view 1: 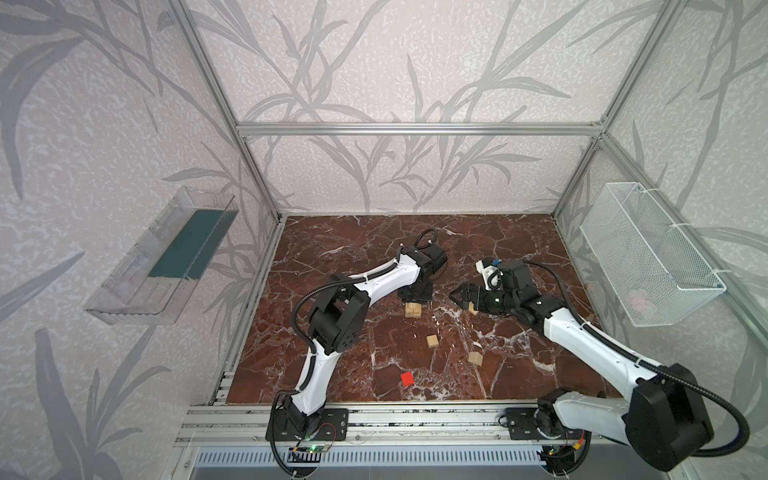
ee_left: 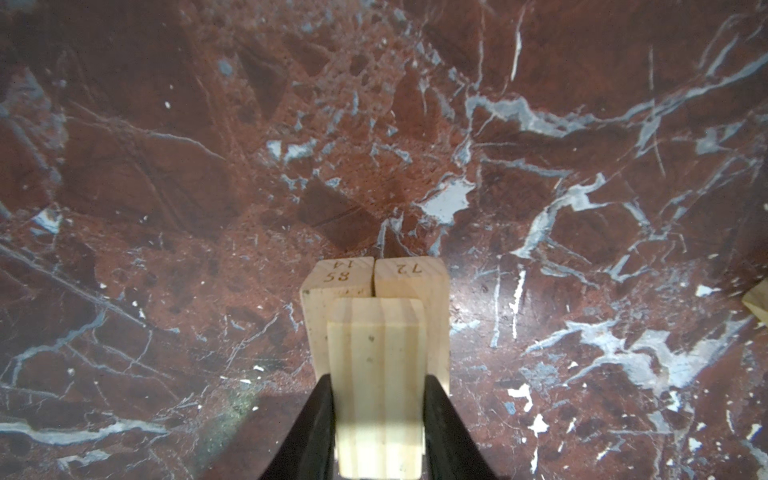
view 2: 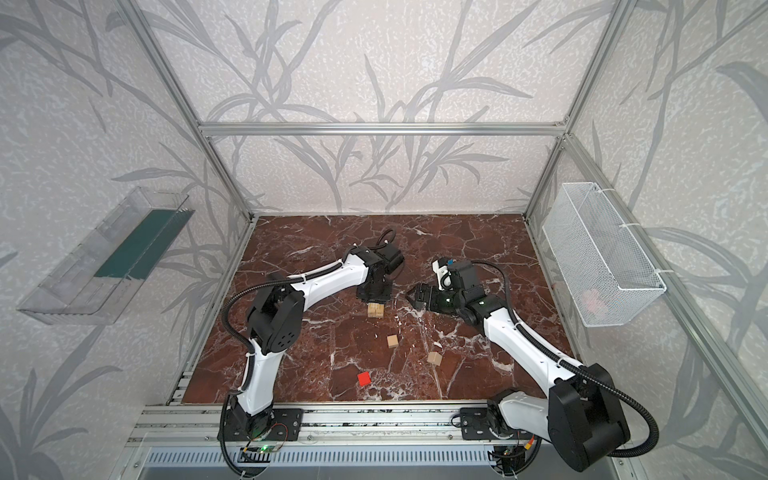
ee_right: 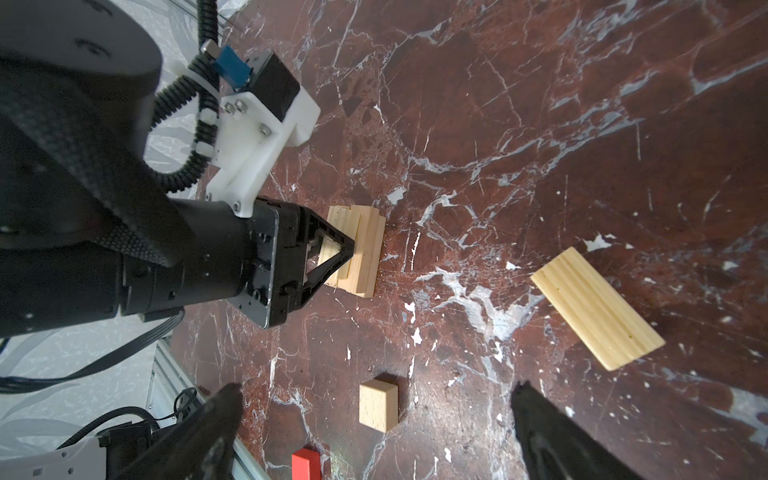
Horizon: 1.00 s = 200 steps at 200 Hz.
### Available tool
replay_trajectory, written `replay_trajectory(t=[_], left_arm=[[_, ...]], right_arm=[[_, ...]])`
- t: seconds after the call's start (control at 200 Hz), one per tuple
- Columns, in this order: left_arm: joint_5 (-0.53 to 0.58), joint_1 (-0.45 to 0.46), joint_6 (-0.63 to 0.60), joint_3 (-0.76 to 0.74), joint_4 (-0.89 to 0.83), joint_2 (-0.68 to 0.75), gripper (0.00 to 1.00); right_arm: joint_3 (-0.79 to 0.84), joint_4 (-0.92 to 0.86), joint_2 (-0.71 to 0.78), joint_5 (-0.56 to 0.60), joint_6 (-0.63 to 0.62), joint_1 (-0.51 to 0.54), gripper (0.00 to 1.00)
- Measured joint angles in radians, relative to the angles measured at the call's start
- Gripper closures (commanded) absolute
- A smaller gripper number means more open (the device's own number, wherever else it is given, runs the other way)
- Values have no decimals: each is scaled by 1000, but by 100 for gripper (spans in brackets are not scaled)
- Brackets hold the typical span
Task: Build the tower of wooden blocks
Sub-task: 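Lower the block upright against blocks 58 and 72 with the left gripper, then open the left gripper and raise it off the placed block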
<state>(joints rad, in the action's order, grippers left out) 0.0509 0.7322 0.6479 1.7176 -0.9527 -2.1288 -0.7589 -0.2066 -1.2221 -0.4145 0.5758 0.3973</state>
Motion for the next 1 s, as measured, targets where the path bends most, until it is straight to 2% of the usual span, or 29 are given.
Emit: replay_trajectory(t=[0.145, 0.65, 0.855, 1.0], left_arm=[[-1, 0, 0, 0, 0, -1, 65], [-3, 0, 2, 9, -3, 13, 36], [8, 0, -3, 10, -1, 95, 28], [15, 0, -23, -42, 41, 218, 24]], right_arm=[[0, 0, 0, -6, 0, -4, 1], [-14, -40, -3, -2, -27, -17, 1], [-106, -123, -74, 30, -75, -26, 1], [-166, -173, -159, 69, -124, -26, 1]])
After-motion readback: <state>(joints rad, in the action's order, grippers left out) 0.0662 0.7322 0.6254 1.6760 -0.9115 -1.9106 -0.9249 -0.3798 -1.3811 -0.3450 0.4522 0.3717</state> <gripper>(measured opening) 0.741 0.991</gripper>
